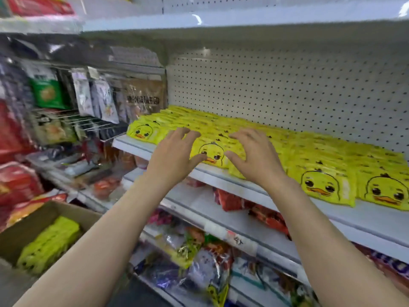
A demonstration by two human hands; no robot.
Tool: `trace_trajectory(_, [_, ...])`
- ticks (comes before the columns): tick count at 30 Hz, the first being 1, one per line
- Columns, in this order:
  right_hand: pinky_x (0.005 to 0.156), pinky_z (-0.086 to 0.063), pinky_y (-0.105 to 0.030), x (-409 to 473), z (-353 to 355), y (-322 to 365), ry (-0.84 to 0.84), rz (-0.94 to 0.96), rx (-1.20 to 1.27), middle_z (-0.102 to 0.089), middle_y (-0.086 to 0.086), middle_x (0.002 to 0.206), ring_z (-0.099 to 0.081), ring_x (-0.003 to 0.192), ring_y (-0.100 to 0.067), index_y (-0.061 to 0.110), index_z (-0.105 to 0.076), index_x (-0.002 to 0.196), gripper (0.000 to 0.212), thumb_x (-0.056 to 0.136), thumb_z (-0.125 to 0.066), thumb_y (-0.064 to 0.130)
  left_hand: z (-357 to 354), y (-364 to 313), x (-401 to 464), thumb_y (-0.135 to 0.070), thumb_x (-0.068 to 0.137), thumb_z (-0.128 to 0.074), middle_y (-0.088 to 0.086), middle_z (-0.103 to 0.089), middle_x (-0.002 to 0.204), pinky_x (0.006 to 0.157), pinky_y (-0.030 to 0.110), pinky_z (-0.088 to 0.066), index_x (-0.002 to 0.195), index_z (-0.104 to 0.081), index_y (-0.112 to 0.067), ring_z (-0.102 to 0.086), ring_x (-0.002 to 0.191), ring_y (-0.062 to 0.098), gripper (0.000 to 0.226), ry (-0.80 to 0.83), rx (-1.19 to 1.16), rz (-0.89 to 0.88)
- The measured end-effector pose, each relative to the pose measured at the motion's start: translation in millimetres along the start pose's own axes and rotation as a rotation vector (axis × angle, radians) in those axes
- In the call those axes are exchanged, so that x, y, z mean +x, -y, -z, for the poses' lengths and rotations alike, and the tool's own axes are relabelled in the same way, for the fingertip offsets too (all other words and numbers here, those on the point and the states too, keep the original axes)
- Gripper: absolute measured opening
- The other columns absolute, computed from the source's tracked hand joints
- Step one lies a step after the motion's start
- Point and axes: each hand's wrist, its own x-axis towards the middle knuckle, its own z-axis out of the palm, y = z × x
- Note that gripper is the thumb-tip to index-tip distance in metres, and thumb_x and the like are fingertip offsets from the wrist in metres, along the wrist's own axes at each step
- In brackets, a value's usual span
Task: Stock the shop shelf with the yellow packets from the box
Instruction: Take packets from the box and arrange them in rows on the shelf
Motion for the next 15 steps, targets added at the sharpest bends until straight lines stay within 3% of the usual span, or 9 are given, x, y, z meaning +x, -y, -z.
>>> trace_trajectory(4, [0.111,-0.035,-0.045,11.0,-48.8,89.0,0.073,0.082,0.095,-0.053,-0.008,0.140,-0.041,0.136,-0.029,0.026,-0.059,0.132,0.055,0.085,-0.050,0.054,31.1,79.9,-53.9,-0.046,0.086,-0.067,0.011,-0.052,0.132,0.097,0.046,-0.045,0.134,-0.053,-0.017,-0.049,0.121,0.034,0.058,0.018,0.082,0.084])
trace_trajectory(10, [0.114,-0.024,-0.036,38.2,-105.7,190.9,0.165,0.210,0.169,-0.045,-0.007,0.149,-0.033,0.140,-0.026,0.023,-0.056,0.136,0.048,0.092,-0.062,0.042,60.2,174.2,-109.9,-0.051,0.090,-0.059,0.004,-0.048,0.137,0.098,0.046,-0.046,0.137,-0.048,-0.022,-0.047,0.123,0.029,0.056,0.023,0.164,0.259])
trace_trajectory(15, [0.118,-0.024,-0.037,74.8,-162.1,256.3,0.243,0.313,0.231,-0.041,-0.004,0.152,-0.030,0.142,-0.023,0.025,-0.052,0.139,0.053,0.092,-0.061,0.047,64.5,245.3,-131.7,-0.051,0.089,-0.057,0.004,-0.049,0.136,0.097,0.045,-0.047,0.135,-0.050,-0.023,-0.048,0.123,0.028,0.054,0.050,0.238,0.380])
